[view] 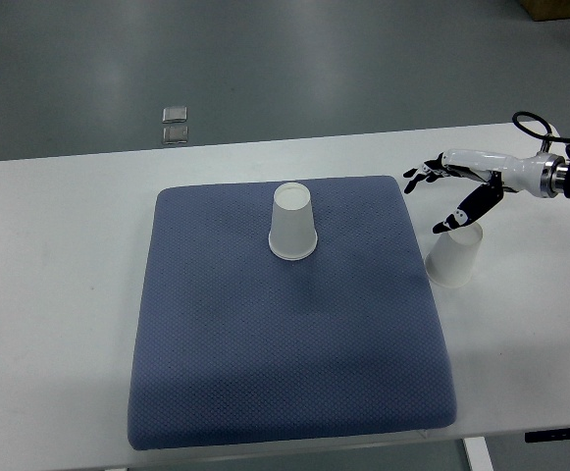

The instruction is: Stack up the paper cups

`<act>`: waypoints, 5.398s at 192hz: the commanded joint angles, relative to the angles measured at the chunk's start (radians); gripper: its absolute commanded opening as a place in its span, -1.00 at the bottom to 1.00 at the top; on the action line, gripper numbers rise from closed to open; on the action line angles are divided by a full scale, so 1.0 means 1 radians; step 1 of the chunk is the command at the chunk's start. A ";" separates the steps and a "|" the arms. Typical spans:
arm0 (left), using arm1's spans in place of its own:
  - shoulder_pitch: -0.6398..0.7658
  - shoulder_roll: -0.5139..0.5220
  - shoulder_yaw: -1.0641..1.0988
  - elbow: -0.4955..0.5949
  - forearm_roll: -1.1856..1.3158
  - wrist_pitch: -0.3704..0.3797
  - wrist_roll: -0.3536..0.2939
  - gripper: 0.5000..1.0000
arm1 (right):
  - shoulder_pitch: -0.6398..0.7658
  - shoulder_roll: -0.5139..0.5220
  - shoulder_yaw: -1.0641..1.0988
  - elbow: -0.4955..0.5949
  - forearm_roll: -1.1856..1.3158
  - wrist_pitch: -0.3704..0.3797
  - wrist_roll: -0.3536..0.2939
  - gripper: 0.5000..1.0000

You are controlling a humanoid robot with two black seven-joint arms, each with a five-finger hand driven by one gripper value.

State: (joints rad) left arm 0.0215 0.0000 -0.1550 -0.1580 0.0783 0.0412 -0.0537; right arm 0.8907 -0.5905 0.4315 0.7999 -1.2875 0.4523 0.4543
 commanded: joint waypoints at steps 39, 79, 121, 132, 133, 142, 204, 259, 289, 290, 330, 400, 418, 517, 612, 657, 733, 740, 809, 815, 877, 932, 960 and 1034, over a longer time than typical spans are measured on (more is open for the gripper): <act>0.000 0.000 0.000 0.000 0.000 0.000 0.000 1.00 | 0.011 -0.025 -0.043 0.028 -0.130 -0.015 0.017 0.69; 0.000 0.000 0.000 0.000 0.000 0.000 0.000 1.00 | 0.013 -0.034 -0.102 0.028 -0.179 -0.076 0.029 0.69; 0.000 0.000 0.000 0.000 0.000 0.000 0.000 1.00 | 0.013 -0.043 -0.139 0.027 -0.194 -0.119 0.029 0.69; 0.000 0.000 0.000 0.000 0.000 0.000 0.000 1.00 | 0.014 -0.049 -0.143 0.027 -0.194 -0.122 0.030 0.68; 0.000 0.000 0.000 0.000 0.000 0.000 0.000 1.00 | 0.014 -0.049 -0.143 0.027 -0.194 -0.122 0.030 0.68; 0.000 0.000 0.000 0.000 0.000 0.000 0.000 1.00 | 0.014 -0.051 -0.149 0.025 -0.196 -0.130 0.030 0.68; 0.000 0.000 0.000 0.000 0.000 0.000 0.000 1.00 | 0.022 -0.061 -0.189 0.022 -0.194 -0.175 0.030 0.60; 0.000 0.000 0.000 0.000 0.000 0.000 0.000 1.00 | 0.022 -0.065 -0.237 0.018 -0.194 -0.221 0.041 0.20; 0.000 0.000 0.000 0.000 0.000 0.000 0.000 1.00 | 0.024 -0.075 -0.234 0.018 -0.193 -0.225 0.043 -0.03; 0.000 0.000 0.000 0.000 0.000 0.000 0.000 1.00 | 0.024 -0.075 -0.234 0.018 -0.193 -0.225 0.043 -0.03; 0.000 0.000 0.000 0.000 0.000 0.000 0.000 1.00 | 0.043 -0.095 -0.220 0.018 -0.182 -0.227 0.046 -0.37; 0.000 0.000 0.000 0.000 0.000 0.000 0.000 1.00 | 0.183 -0.135 -0.217 0.059 -0.118 -0.179 0.047 -0.65; 0.000 0.000 0.000 0.000 0.000 0.000 0.000 1.00 | 0.241 -0.137 -0.218 0.087 -0.067 -0.126 0.044 -0.74; 0.000 0.000 0.000 0.000 0.000 0.000 0.000 1.00 | 0.504 0.014 -0.218 0.133 -0.053 -0.004 0.000 -1.00; 0.000 0.000 0.000 0.000 0.000 0.000 0.000 1.00 | 0.559 0.250 -0.260 0.101 -0.053 0.036 -0.026 -1.00; 0.000 0.000 0.000 0.000 0.000 0.000 0.000 1.00 | 0.557 0.305 -0.307 0.055 -0.061 0.023 -0.028 -1.00; 0.000 0.000 0.000 0.000 0.000 0.000 0.000 1.00 | 0.580 0.308 -0.336 0.016 -0.072 0.020 -0.028 -1.00; 0.000 0.000 0.000 0.000 0.000 0.000 0.000 1.00 | 0.582 0.313 -0.344 0.015 -0.072 0.019 -0.028 -1.00; 0.000 0.000 0.000 0.000 0.000 0.000 0.000 1.00 | 0.560 0.330 -0.385 -0.022 -0.072 -0.044 -0.028 -1.00; 0.000 0.000 0.000 0.000 0.000 0.000 0.000 1.00 | 0.559 0.334 -0.385 -0.025 -0.073 -0.046 -0.028 -1.00; 0.000 0.000 0.000 0.000 0.000 0.000 0.000 1.00 | 0.560 0.344 -0.422 -0.025 -0.073 -0.046 -0.028 -0.89; 0.000 0.000 0.000 0.000 0.000 0.000 0.000 1.00 | 0.531 0.368 -0.427 -0.027 -0.073 -0.052 -0.026 -0.04; 0.000 0.000 0.000 0.000 0.000 0.000 0.000 1.00 | 0.524 0.368 -0.425 -0.027 -0.072 -0.050 -0.026 0.49; 0.000 0.000 0.000 0.000 0.000 0.000 0.000 1.00 | 0.522 0.367 -0.424 -0.028 -0.064 -0.050 -0.026 0.65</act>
State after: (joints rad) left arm 0.0215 0.0000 -0.1549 -0.1580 0.0782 0.0416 -0.0537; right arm 1.4129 -0.2224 0.0062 0.7730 -1.3590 0.4046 0.4280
